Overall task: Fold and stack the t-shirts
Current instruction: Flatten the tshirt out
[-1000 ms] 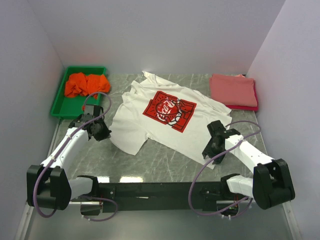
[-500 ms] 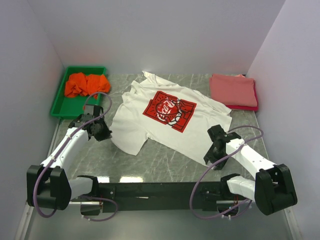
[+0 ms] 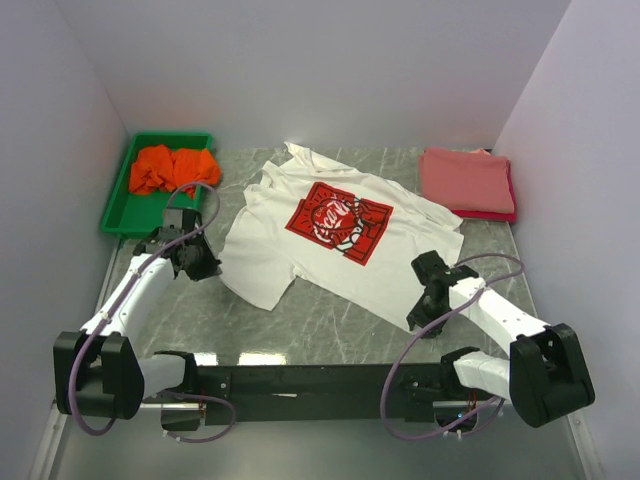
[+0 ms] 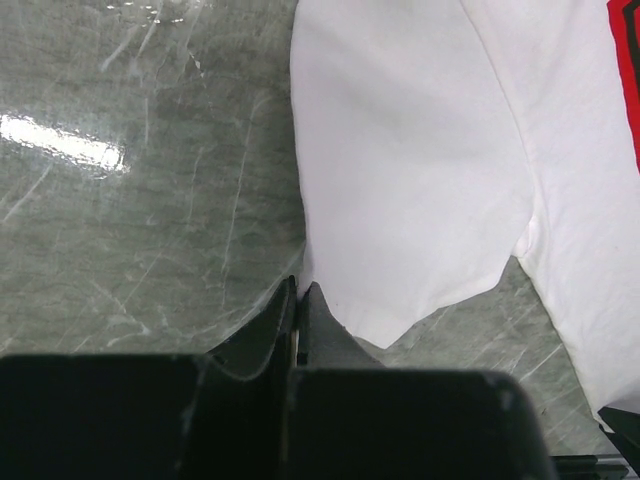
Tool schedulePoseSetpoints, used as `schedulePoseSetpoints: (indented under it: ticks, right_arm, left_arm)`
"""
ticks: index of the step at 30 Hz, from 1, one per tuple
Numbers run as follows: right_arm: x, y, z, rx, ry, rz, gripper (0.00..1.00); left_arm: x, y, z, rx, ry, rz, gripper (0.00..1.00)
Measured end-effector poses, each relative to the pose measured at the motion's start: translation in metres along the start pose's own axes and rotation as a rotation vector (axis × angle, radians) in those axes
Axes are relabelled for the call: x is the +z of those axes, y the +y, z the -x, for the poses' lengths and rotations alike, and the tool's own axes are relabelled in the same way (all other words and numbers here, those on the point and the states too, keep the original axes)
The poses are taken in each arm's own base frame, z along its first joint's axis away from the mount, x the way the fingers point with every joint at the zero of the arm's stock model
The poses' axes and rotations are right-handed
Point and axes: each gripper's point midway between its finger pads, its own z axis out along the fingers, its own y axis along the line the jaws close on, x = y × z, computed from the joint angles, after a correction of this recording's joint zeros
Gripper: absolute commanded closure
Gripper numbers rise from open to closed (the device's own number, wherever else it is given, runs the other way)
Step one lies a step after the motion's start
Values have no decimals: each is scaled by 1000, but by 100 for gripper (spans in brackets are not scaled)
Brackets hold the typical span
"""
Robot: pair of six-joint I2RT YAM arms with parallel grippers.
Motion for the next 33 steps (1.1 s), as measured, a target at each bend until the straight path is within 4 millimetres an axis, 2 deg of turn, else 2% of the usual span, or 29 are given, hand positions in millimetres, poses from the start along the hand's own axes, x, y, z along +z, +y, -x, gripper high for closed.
schedulePoseSetpoints:
  ticks: [5, 6, 9, 11, 18, 23, 33]
  right_arm:
    - [0, 7, 0, -4, 3, 4, 76]
    - [0, 8, 0, -7, 3, 3, 83]
    - [-1, 8, -1, -21, 2, -3, 96]
    - [-2, 7, -1, -33, 1, -10, 100]
    - [-12, 1, -9, -123, 26, -57, 100]
    - [-21, 1, -14, -183, 34, -65, 100]
    - [-26, -7, -32, -290, 79, -88, 100]
  left_arm:
    - [-1, 2, 3, -10, -2, 0, 99]
    - [-2, 3, 4, -13, -2, 1, 99]
    - [-3, 4, 7, -22, -8, 4, 99]
    - [-6, 4, 10, -27, -16, 2, 99]
    - [-33, -1, 21, -62, -88, -21, 99]
    - [-52, 5, 17, -94, -127, -9, 99]
    - [-96, 24, 2, -149, -207, 26, 99]
